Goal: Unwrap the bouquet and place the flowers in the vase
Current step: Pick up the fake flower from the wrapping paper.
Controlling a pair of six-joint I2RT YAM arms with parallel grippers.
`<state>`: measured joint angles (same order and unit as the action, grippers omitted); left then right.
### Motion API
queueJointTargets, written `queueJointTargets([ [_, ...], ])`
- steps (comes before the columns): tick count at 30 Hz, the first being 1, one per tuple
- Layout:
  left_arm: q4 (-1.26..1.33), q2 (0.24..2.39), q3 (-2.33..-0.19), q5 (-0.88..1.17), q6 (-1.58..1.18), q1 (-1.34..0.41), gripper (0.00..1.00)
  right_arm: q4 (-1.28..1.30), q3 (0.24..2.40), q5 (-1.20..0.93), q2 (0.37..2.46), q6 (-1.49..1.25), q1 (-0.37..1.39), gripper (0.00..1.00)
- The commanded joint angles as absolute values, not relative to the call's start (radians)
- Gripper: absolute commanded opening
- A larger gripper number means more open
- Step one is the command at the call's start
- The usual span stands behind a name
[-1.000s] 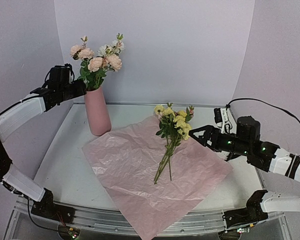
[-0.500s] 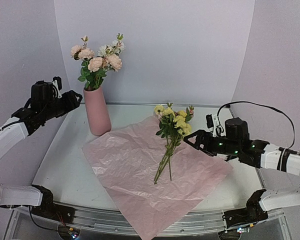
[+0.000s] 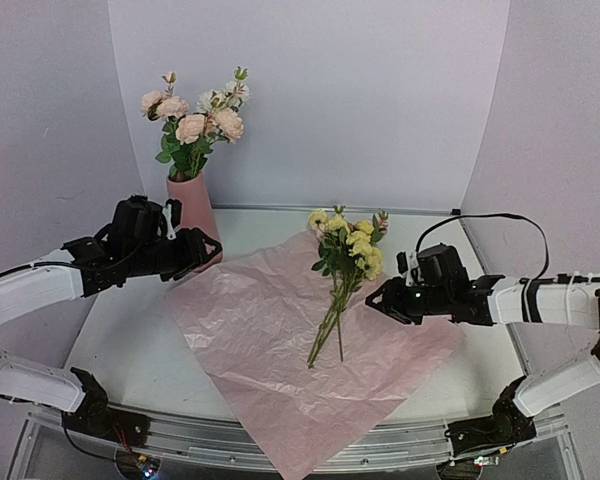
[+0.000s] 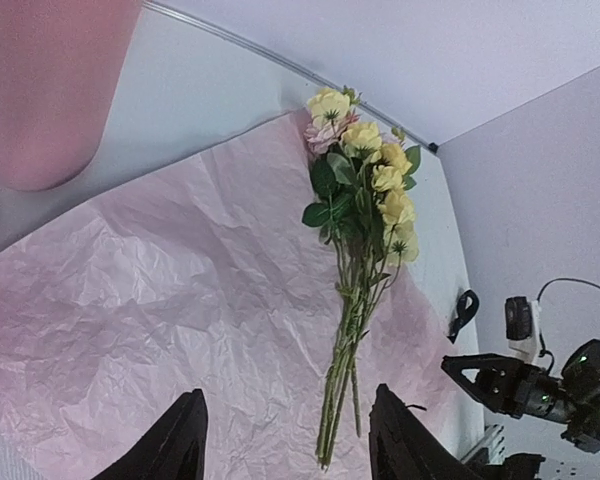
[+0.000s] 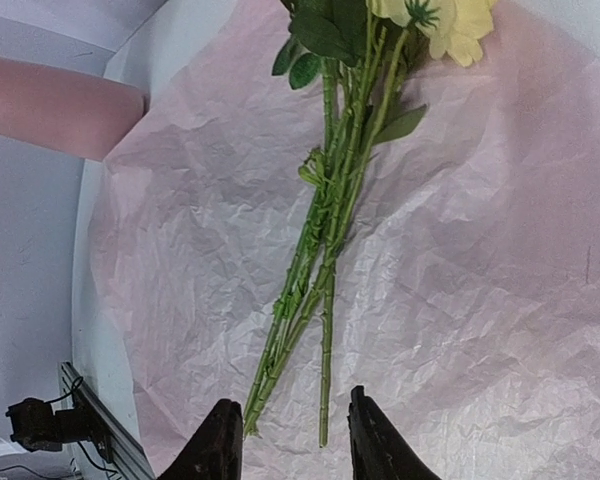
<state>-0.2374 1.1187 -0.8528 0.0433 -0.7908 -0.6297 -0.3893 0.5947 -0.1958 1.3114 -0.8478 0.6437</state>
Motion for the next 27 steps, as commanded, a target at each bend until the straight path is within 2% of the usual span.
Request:
queueJointTargets([
  [1,-0.175,1.19,-0.844,-0.053,-0.831,-0.745,0.55,-0.403,0.657,-0.17,1.378,-0.873,0.643,0.36],
  [7,-0.15,1.296,-0.892,-0.08,-0.822,-0.846,0.56,-0.448,0.694,-0.177,1.466,-0.863,0.643,0.38],
  [14,-0.141,1.354,-0.924,-0.063,-0.864,-0.864,0.56,-0.461,0.749,-0.167,1.575,-0.853,0.643,0.4],
  [27,-0.138,1.297,-0.911,-0.081,-0.881,-0.865,0.56,-0.517,0.812,-0.172,1.717,-0.847,0.643,0.38],
])
